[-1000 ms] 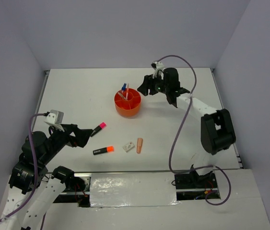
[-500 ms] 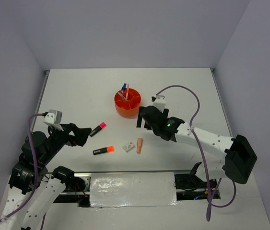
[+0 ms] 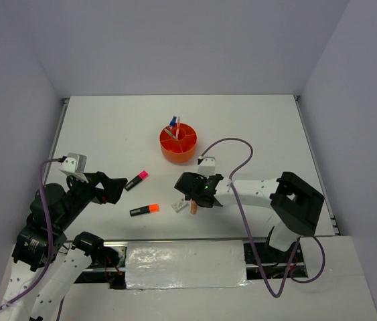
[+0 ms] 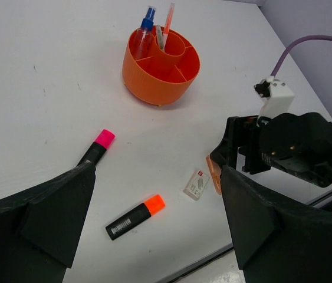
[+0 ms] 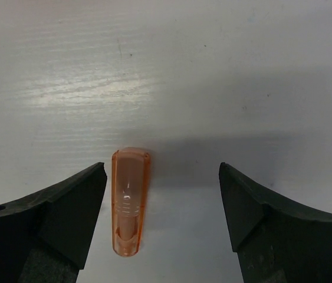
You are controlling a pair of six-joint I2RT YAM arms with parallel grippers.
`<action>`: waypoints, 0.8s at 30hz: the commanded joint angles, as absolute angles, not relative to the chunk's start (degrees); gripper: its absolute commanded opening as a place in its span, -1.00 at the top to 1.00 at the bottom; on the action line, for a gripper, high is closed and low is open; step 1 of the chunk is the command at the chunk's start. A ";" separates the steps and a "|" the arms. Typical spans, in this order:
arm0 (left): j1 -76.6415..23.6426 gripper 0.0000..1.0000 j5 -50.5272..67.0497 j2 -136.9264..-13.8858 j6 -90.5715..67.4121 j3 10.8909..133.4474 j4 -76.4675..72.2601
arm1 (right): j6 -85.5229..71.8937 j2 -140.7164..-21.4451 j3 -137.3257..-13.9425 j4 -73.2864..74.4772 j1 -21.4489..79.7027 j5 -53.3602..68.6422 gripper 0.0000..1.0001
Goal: Sort the stationery into containers
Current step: Pick up the stationery from the center of the board.
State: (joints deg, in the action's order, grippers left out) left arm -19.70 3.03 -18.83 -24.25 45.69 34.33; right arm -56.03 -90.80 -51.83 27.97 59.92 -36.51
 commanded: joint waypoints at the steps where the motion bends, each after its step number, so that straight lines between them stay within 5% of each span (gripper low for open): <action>1: -19.78 -0.99 3.69 -18.28 -24.70 45.88 32.34 | -58.10 -93.50 -54.31 25.58 60.38 -37.53 -0.66; 24: -19.95 -0.99 4.57 -18.72 -24.35 45.79 32.08 | -61.00 -97.38 -52.91 25.67 64.69 -35.16 -0.30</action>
State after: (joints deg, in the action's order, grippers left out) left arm -19.70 3.79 -18.87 -24.23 45.69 34.33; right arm -59.13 -96.90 -53.19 26.11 64.27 -34.59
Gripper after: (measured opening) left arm 0.993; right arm 0.657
